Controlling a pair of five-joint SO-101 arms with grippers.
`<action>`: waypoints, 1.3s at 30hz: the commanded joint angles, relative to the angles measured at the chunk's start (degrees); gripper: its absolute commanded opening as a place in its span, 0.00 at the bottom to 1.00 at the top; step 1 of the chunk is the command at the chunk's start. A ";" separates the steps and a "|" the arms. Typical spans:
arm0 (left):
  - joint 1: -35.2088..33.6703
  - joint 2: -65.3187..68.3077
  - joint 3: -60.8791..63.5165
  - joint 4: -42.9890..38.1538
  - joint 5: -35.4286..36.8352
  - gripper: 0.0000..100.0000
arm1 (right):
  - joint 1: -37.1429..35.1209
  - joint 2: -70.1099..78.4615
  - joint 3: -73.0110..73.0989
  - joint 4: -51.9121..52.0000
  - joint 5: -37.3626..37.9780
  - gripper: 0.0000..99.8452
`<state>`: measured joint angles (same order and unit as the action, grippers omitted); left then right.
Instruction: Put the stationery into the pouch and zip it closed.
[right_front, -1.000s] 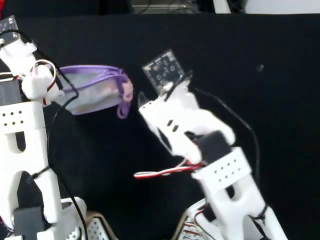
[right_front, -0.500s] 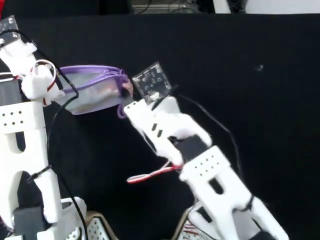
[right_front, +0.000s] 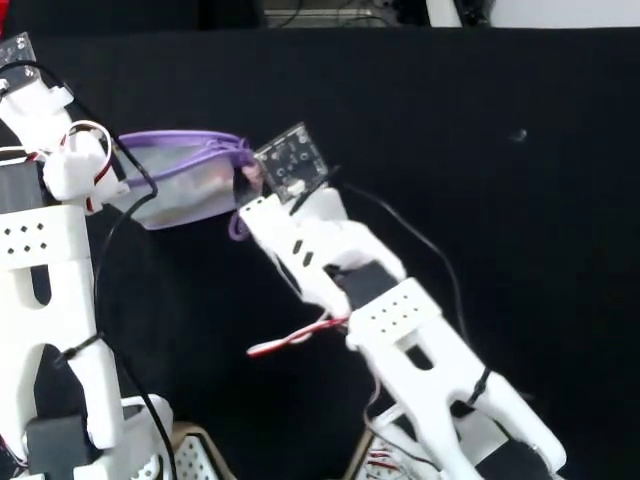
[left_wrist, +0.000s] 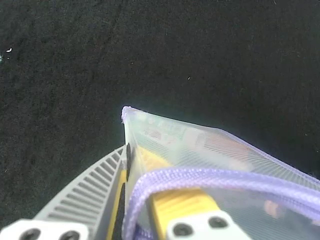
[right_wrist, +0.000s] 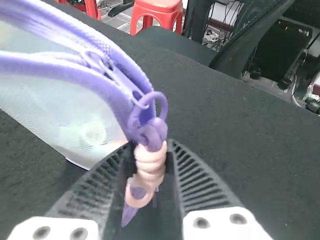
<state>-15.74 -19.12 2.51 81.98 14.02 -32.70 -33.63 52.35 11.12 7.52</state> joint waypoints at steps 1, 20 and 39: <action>-0.22 1.93 1.89 -0.79 -0.62 0.03 | 0.88 0.13 -1.45 -1.05 2.20 0.04; -0.66 1.23 -2.42 -0.35 1.93 0.23 | 0.53 -6.29 -32.66 43.25 4.04 0.01; 4.97 1.23 -10.95 -8.88 6.15 0.23 | 15.56 19.65 -58.24 50.29 6.86 0.01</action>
<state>-13.89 -17.36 -2.95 76.00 19.47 -23.56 -18.59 -0.04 61.41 13.76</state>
